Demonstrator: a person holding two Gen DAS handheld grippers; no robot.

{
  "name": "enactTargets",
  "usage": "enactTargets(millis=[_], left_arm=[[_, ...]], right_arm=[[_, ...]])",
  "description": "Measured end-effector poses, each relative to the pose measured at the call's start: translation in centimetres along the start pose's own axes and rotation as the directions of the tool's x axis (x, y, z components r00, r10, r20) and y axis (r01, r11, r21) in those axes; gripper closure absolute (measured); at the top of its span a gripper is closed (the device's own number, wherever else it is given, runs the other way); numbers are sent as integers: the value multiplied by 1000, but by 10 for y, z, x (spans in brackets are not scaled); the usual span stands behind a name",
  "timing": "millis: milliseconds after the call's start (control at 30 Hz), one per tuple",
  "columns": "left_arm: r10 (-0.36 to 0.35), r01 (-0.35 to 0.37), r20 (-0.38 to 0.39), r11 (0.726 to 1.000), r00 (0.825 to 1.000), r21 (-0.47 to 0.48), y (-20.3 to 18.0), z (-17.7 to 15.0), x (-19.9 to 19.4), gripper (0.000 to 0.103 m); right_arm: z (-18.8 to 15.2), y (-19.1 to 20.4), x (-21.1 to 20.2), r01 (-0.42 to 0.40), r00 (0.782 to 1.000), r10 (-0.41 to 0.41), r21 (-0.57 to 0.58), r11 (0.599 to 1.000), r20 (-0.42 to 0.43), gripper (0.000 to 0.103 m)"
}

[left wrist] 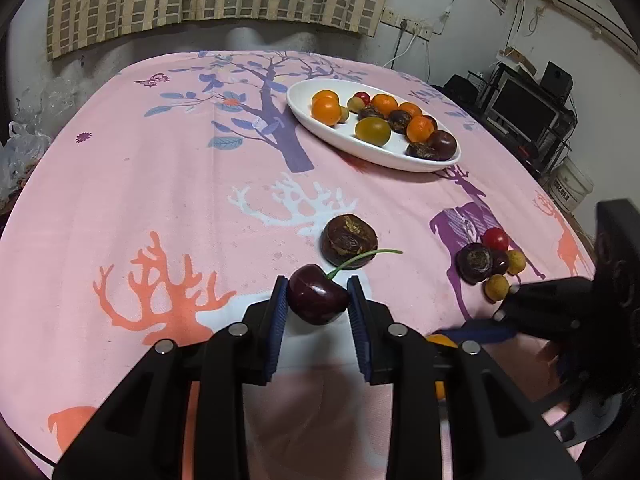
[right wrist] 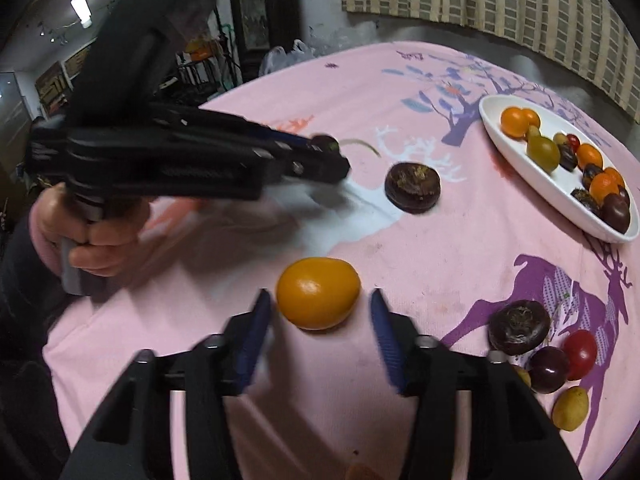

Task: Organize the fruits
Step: 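Release the cherry with the left tool while the right releases the tomato on plate, then grasp a dark plum with the left tool while the right grasps a red tomato, place both on plate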

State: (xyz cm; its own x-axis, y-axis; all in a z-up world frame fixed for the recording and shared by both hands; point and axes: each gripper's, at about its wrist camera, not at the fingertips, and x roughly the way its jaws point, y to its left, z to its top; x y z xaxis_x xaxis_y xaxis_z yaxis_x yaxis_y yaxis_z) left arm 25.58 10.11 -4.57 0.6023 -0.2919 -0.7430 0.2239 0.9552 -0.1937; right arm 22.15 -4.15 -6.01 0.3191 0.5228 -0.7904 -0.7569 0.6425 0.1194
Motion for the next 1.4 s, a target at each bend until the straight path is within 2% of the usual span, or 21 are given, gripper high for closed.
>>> enactTargets(millis=[167, 233, 333, 433, 500, 567, 733, 833, 867, 900, 933, 967, 1033, 1133, 1233, 1333, 1367, 1400], left_arm=[[-15, 15, -3, 1000, 1000, 0, -3, 1, 1, 74], [-22, 22, -10, 1000, 1000, 0, -6, 1, 1, 74], [-72, 72, 0, 997, 997, -12, -12, 14, -4, 74], [-71, 71, 23, 997, 997, -5, -23, 44, -1, 74], [-57, 56, 29, 998, 998, 15, -35, 71, 13, 74], [-50, 49, 24, 999, 998, 19, -46, 96, 32, 74], [-14, 13, 2, 1000, 1000, 25, -66, 160, 89, 74], [18, -17, -23, 999, 1000, 34, -72, 186, 121, 73], [34, -33, -23, 999, 999, 37, -73, 190, 125, 68], [69, -68, -28, 997, 997, 33, -73, 193, 129, 38], [103, -102, -28, 995, 994, 20, -72, 195, 128, 21], [121, -121, -9, 993, 993, 9, -71, 193, 123, 6], [108, -109, 51, 994, 993, 24, -70, 184, 101, 5], [107, -110, 51, 992, 993, 59, -65, 163, 78, 5], [125, -128, 39, 989, 991, 70, -56, 134, 56, 5], [114, -115, 13, 993, 993, 0, -38, 97, 36, 5], [103, -103, 7, 994, 995, -27, -33, 86, 31, 5], [87, -86, 3, 994, 996, -64, -27, 71, 25, 5]], right_arm=[[-1, -3, -9, 40, 998, -41, 23, 999, 36, 64], [1, -12, -25, 44, 996, -49, 57, 997, 81, 64], [2, -34, -55, 66, 984, -85, 122, 990, 155, 63], [8, -72, -80, 158, 954, -210, 235, 959, 216, 63], [17, -106, -91, 199, 925, -288, 332, 922, 246, 63], [28, -134, -92, 232, 906, -340, 377, 897, 252, 63], [55, -198, -76, 281, 895, -395, 424, 861, 208, 63], [67, -223, -56, 309, 897, -405, 404, 861, 178, 61], [70, -226, -51, 316, 897, -407, 391, 864, 172, 50], [69, -226, -50, 333, 894, -416, 376, 865, 165, 39], [67, -223, -54, 337, 891, -420, 368, 867, 172, 30], [61, -217, -63, 329, 893, -411, 353, 876, 186, 30], [49, -211, -74, 307, 902, -386, 342, 888, 193, 30], [29, -200, -87, 254, 926, -330, 345, 904, 182, 30], [6, -184, -93, 234, 942, -299, 340, 911, 154, 30], [-16, -170, -92, 215, 955, -273, 356, 910, 120, 31], [-23, -167, -90, 210, 958, -266, 365, 907, 109, 38], [-28, -164, -88, 202, 962, -255, 371, 906, 101, 40]])
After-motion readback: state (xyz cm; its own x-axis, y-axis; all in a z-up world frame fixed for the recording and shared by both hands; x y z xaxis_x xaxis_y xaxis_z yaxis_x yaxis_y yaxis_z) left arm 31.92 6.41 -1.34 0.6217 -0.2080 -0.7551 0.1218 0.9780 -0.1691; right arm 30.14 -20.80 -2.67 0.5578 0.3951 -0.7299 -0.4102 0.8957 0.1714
